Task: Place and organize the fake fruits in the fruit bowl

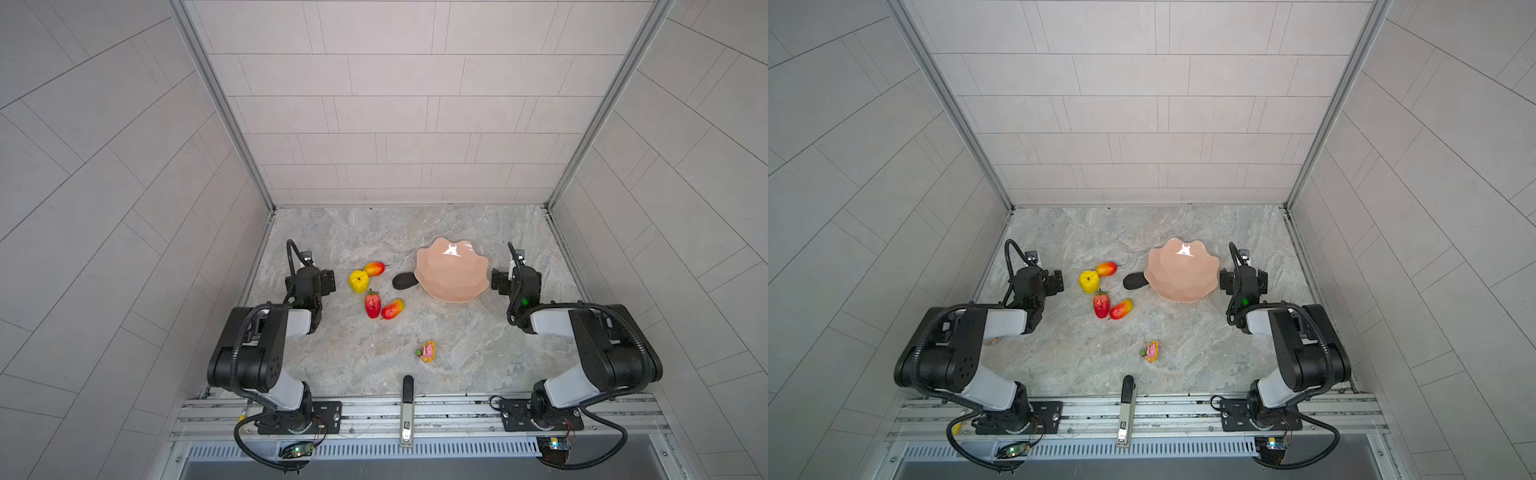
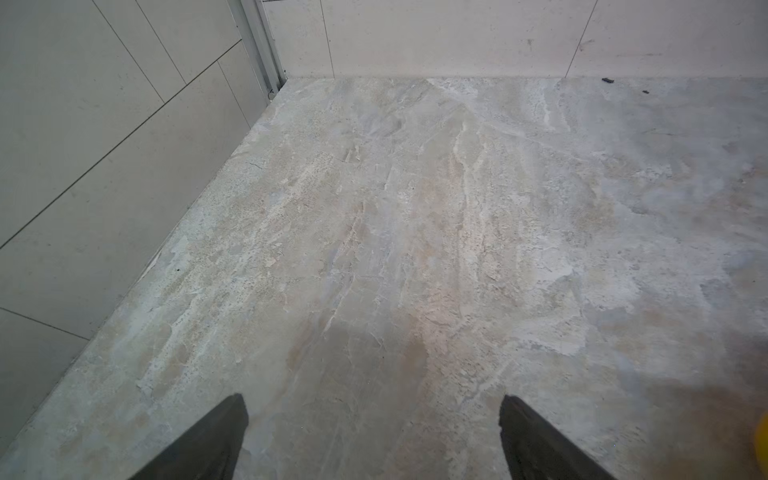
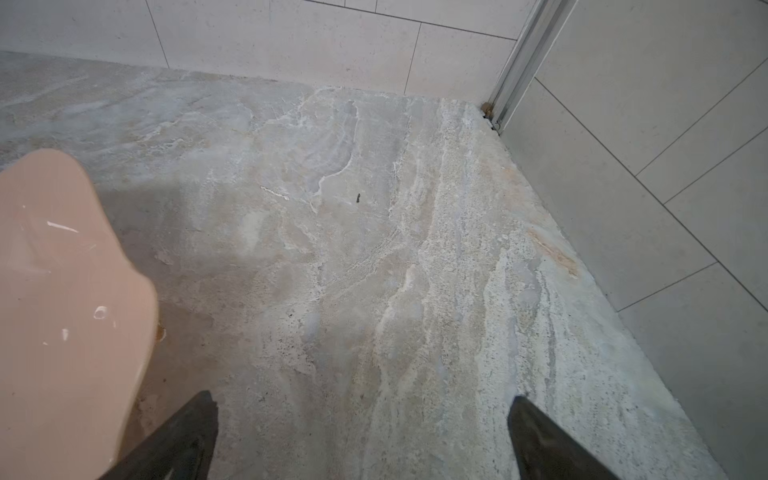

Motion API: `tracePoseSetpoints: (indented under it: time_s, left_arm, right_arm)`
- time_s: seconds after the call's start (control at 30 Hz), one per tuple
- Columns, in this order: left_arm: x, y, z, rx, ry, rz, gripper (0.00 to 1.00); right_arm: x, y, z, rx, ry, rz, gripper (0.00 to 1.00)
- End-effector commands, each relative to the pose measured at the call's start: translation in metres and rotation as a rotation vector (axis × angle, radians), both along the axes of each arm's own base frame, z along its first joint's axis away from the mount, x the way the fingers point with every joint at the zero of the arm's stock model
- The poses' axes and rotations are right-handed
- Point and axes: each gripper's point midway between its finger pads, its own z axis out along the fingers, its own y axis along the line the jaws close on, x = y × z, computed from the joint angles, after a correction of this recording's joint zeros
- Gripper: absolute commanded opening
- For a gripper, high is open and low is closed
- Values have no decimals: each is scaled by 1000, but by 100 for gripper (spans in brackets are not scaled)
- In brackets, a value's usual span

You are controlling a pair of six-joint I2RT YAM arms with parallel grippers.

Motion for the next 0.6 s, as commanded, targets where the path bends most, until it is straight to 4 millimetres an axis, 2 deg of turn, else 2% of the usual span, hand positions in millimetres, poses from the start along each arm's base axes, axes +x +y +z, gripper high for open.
tracePoseSetpoints:
  time_s: [0.0,0.57]
  left_arm:
    - [5,-1,12,4,-36,-2,100]
    - [5,-1,11,4,-34,-3,100]
  right_arm:
    - [0,-1,5,-6,-18,-5,100]
    - [0,-1,4,-4,-13,-5,100]
